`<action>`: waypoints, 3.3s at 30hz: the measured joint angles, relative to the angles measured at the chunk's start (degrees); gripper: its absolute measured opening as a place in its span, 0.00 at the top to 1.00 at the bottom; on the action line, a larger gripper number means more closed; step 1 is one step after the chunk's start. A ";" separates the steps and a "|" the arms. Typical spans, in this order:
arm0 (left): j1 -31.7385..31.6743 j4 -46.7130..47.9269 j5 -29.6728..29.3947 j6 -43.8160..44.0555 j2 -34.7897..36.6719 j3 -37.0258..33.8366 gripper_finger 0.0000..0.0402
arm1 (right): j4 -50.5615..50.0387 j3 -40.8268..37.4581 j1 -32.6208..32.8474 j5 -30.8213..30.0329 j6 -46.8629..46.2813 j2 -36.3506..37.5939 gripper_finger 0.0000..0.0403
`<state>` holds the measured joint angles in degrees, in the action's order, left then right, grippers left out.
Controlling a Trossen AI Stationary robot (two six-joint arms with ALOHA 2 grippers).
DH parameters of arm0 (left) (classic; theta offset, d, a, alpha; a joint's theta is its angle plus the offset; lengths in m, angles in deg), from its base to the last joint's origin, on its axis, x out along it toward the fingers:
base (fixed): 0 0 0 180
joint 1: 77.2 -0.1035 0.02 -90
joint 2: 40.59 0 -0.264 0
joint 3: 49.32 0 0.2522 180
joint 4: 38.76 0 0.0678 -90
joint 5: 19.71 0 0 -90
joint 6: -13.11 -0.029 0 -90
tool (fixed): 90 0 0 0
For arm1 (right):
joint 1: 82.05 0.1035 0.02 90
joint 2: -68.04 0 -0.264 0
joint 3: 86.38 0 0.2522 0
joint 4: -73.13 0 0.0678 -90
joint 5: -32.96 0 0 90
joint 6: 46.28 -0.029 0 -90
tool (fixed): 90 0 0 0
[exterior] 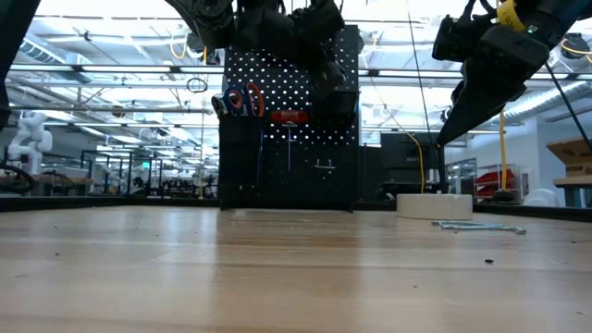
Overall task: Hang tools onto peg board
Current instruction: Put the socket into the right black bin on the peg board, then put the top hanger hook into the right black bin on the peg board
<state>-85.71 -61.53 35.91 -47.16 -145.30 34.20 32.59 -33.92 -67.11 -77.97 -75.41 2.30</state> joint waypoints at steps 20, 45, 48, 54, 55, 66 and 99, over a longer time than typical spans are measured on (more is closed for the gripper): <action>-1.62 -0.39 4.58 7.45 -0.02 0.07 0.58 | 0.32 0.00 0.00 -0.02 0.00 0.00 0.23; 15.68 25.33 14.95 29.55 0.95 0.07 0.57 | -0.59 -8.33 0.90 2.93 -12.53 -1.29 0.23; 15.85 29.86 25.17 34.39 2.96 0.07 0.57 | -0.47 -9.02 0.90 1.89 -13.68 -1.40 0.23; 15.58 32.99 34.70 37.93 7.70 -0.35 0.57 | 4.07 -9.01 0.87 -0.39 -12.54 -1.65 0.23; 15.64 32.28 35.27 38.23 8.74 -1.11 0.57 | 5.15 -8.98 0.87 -0.37 -12.28 -1.88 0.23; 15.54 16.60 26.33 42.47 20.19 -16.93 0.57 | 6.63 -8.98 -0.79 -1.70 -12.20 -10.16 0.25; 15.39 14.96 31.89 41.86 20.33 -19.17 0.57 | 8.68 -3.82 -2.60 7.00 -0.67 -14.06 1.00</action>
<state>-70.32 -46.57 67.80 -5.31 -124.97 15.03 41.27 -37.74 -69.71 -70.96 -76.07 -11.76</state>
